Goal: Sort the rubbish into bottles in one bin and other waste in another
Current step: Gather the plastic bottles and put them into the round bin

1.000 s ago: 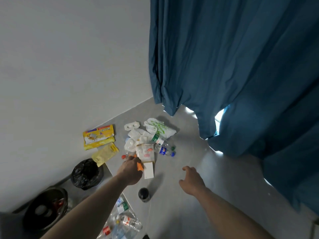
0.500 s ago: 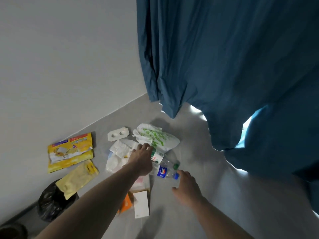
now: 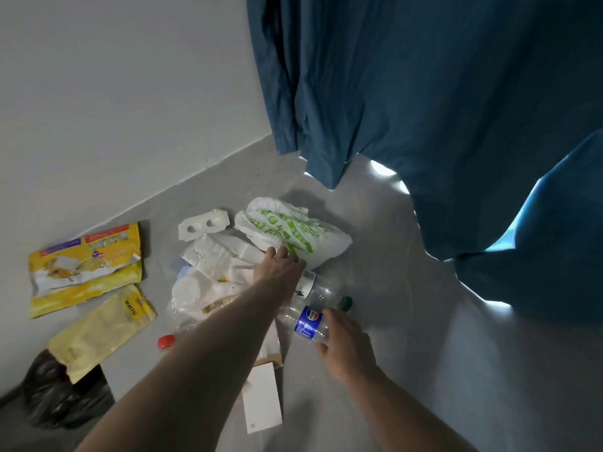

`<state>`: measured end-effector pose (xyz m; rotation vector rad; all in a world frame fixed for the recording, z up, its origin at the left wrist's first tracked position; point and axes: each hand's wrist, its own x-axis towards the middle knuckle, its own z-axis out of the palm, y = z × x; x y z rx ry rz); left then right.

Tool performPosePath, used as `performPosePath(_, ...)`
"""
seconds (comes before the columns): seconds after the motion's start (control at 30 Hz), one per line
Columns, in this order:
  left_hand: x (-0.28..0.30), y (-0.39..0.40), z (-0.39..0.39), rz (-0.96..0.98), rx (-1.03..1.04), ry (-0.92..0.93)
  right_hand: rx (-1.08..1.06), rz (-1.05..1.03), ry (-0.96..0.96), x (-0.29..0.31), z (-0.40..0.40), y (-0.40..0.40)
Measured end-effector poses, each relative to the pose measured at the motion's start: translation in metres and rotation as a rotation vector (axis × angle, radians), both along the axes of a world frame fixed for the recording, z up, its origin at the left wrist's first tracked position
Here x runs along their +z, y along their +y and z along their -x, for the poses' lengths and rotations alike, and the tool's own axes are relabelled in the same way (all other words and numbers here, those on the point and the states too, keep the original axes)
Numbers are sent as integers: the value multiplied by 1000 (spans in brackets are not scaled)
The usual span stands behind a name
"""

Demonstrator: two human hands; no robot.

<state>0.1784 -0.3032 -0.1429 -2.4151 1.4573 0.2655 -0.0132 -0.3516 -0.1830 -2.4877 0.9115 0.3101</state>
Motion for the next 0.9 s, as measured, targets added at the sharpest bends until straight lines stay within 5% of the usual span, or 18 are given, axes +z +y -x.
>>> performPosePath(0.2, 27, 11, 27, 111, 41, 56, -163, -90, 35, 28, 51, 4)
performPosePath(0.5, 213, 93, 131, 473, 449, 480, -342, -143, 22, 220, 158, 33)
performPosePath(0.67, 311, 183, 208, 598, 689, 597, -326, -171, -59, 312, 209, 80)
performPosePath(0.9, 372, 328, 320, 813, 1023, 669, -134, -239, -230, 368, 256, 178)
